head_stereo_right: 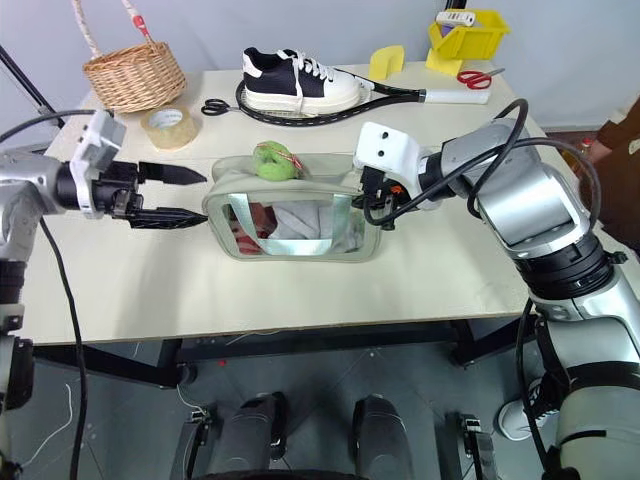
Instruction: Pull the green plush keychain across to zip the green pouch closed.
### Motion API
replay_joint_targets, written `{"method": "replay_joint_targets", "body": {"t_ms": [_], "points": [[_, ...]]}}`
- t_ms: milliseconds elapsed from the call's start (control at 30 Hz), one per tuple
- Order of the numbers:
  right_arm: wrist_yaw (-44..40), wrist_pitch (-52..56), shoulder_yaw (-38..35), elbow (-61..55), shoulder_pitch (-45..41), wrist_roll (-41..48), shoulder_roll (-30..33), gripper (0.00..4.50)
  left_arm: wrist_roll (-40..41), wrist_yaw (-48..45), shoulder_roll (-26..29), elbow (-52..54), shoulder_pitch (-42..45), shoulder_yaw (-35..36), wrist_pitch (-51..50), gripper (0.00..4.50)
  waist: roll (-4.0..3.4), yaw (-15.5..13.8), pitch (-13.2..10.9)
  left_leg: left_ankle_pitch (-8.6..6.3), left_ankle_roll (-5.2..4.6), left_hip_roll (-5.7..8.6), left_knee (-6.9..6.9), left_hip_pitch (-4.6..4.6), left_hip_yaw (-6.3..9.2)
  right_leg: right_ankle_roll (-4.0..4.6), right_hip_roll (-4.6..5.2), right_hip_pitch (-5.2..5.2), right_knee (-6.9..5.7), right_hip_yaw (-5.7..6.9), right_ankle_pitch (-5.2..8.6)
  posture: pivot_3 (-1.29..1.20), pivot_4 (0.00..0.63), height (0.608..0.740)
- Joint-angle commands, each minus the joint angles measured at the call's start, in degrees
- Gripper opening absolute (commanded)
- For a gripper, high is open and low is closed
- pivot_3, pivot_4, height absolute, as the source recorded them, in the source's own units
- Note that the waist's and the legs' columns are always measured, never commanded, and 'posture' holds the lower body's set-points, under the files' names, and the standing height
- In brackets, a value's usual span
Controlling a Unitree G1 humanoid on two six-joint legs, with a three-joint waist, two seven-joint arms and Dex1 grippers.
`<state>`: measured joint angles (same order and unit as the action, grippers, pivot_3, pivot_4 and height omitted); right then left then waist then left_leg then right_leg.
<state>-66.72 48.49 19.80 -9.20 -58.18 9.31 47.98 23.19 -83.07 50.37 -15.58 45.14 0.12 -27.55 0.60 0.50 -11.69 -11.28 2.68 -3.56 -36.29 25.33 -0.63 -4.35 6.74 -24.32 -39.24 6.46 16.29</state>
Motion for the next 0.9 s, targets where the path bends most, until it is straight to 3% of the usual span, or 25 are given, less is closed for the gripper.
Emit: {"method": "replay_joint_targets", "body": {"t_ms": [33, 167, 233, 400, 567, 800, 900], "points": [[0.3, -0.2, -1.9, -0.5, -1.1, 0.3, -0.1, 0.0, -1.7, 2.7, -2.2, 0.4, 0.4, -1.1, 1.8, 2.2, 0.01, 0.0, 0.0, 0.0, 0.0, 0.0, -0.03, 0.01, 0.0, 0.0, 0.0, 0.0, 0.0, 0.0, -0.02, 0.0, 0.15, 0.74], [0.3, 0.0, -2.2, -0.7, -1.2, 0.5, 0.0, 0.0, -2.1, 3.4, -3.3, -0.1, 0.4, -1.0, 2.8, 0.24, 0.0, 0.2, 0.0, 0.0, 0.0, 0.0, -0.02, 0.01, -0.01, -0.01, 0.0, 0.0, 0.0, 0.0, -0.03, 0.0, 0.15, 0.74], [0.1, -0.5, -2.4, -1.1, -0.9, 0.7, 0.2, 0.0, -2.6, 4.1, -3.4, 0.0, 0.6, -1.1, 3.0, 0.06, 0.0, 0.2, 0.0, 0.0, 0.0, 0.0, 0.0, 0.0, -0.01, -0.01, 0.0, -0.01, 0.0, 0.0, -0.03, 0.0, 0.15, 0.74], [-3.0, 0.2, -7.4, -4.0, -0.6, 6.5, 1.1, 2.1, -3.3, 6.2, -4.0, 0.7, 0.9, -1.1, 2.7, 0.0, 0.01, 0.1, 0.0, 0.0, 0.0, 0.0, -0.03, 0.01, -0.02, -0.02, 0.0, -0.01, 0.0, 0.0, -0.03, 0.0, 0.15, 0.74], [-0.8, 3.0, -11.2, -2.1, -6.6, 12.1, -4.7, 4.48, -3.1, 6.4, -4.2, 1.8, 0.3, -1.3, 2.4, 0.0, 0.0, 0.2, 0.0, 0.0, 0.0, -0.01, -0.04, -0.02, -0.02, 0.0, 0.0, 0.0, -0.02, -0.01, -0.05, 0.0, 0.15, 0.74], [8.2, 3.8, -1.5, 9.5, -14.8, 5.0, -16.9, 4.48, -2.9, 6.9, -4.4, 3.4, -0.9, -1.1, 1.9, 0.0, 0.0, 0.2, 0.0, 0.0, 0.0, -0.03, -0.07, -0.02, -0.05, 0.02, -0.02, 0.0, -0.05, -0.03, -0.07, 0.0, 0.15, 0.74], [8.8, 3.4, 0.5, 12.3, -16.0, 3.1, -18.1, 3.6, -2.9, 7.1, -4.2, 3.6, -1.1, -0.9, 1.8, 0.0, 0.0, 0.0, 0.0, 0.0, 0.0, -0.03, -0.08, 0.02, -0.05, 0.01, -0.02, 0.0, -0.03, -0.03, -0.08, 0.0, 0.15, 0.74]]}}
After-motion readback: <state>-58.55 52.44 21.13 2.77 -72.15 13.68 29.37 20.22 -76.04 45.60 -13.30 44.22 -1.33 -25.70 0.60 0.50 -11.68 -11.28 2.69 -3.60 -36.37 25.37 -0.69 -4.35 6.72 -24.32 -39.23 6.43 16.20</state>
